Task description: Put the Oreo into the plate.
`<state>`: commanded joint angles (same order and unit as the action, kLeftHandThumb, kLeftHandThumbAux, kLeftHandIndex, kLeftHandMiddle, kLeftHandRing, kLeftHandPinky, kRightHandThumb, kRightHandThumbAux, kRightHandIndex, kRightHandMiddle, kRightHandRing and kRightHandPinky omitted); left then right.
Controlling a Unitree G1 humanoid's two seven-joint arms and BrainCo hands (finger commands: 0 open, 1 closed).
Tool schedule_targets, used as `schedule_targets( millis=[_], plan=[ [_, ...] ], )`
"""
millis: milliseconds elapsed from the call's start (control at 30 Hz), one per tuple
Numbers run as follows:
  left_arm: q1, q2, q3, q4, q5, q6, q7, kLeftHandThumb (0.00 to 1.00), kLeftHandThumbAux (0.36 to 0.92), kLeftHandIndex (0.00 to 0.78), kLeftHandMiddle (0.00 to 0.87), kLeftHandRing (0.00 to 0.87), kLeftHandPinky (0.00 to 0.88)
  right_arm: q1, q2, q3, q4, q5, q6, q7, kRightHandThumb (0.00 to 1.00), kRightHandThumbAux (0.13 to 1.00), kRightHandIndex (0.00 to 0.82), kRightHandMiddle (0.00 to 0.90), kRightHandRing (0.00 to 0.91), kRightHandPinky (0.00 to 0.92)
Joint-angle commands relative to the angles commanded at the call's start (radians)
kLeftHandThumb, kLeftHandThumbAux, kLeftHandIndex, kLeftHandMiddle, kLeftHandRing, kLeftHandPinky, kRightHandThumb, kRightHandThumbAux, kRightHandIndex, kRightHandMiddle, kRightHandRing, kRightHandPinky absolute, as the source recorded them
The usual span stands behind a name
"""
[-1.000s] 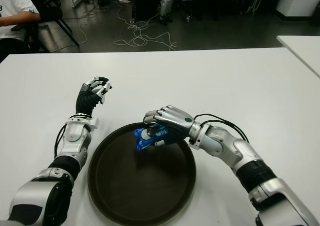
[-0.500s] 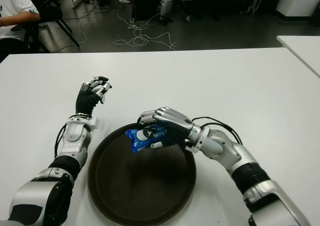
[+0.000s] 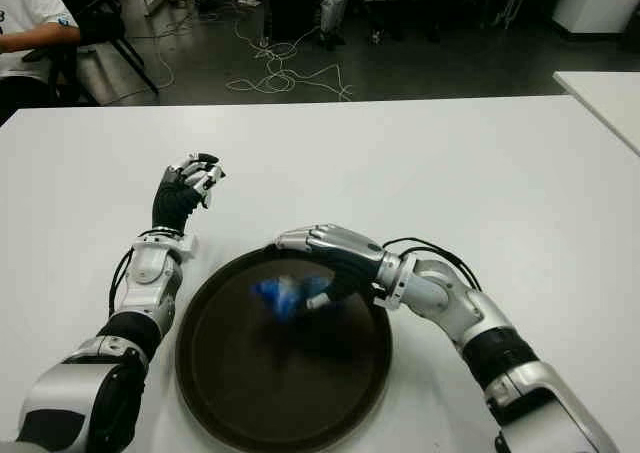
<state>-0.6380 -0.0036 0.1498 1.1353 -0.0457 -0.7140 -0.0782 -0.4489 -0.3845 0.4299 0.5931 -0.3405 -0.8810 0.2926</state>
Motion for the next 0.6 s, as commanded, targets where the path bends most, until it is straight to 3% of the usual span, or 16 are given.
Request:
schedule_targets(
  millis=[200,600],
  plan=[
    [-0.002,0.000,-0.004,0.001,0.006,0.001,0.007,0.857,0.666,0.403,0.526,0.823,0.799,-0.008,0.001,-0.011,0.011,-0.052,0.025,-0.027,0.000,0.597,0.000,0.000,0.000,0.000],
    [-0.004,-0.008,-0.001,-0.001,-0.008,0.003,-0.003,0.857,0.666,0.403,0.527,0.831,0.806,-0.018,-0.003,-0.014,0.024,-0.168,0.041,-0.119,0.000,0.529,0.000,0.000,0.000,0.000]
  ],
)
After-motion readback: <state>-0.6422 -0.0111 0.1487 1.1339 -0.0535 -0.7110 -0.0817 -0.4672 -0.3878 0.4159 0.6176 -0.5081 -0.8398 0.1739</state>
